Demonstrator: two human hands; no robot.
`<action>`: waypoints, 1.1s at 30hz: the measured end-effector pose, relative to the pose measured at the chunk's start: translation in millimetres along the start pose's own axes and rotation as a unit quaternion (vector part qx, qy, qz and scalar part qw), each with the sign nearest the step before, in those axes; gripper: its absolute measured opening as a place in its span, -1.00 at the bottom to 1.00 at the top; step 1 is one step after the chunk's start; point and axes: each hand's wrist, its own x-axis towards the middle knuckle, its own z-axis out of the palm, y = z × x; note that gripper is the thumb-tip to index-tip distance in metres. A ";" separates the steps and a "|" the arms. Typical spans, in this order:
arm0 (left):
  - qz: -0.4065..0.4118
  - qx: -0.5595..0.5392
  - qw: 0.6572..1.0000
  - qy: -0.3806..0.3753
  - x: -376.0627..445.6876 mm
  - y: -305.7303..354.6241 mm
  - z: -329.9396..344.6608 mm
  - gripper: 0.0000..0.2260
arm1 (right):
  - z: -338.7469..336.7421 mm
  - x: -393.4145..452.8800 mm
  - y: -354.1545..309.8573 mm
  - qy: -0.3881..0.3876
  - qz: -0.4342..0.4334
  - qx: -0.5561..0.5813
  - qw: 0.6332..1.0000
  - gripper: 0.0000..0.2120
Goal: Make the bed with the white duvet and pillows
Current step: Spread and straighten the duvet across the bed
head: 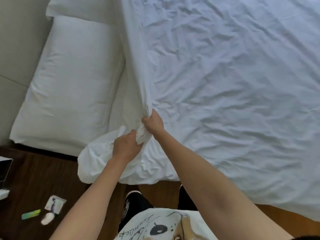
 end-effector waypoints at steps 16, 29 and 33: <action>-0.050 0.021 0.998 -0.019 -122.1 296.4 51.8 -0.84 | -256.1 -95.7 133.4 -0.004 -0.038 -0.045 0.998 -0.59; -0.062 -0.005 0.996 0.069 -210.7 451.9 153.5 -0.90 | -386.1 -182.7 290.7 0.003 -0.047 0.023 0.999 -0.65; -0.045 -0.013 0.997 0.056 -249.9 520.4 185.3 -0.91 | -442.6 -215.7 351.8 0.010 -0.027 0.030 0.999 -0.57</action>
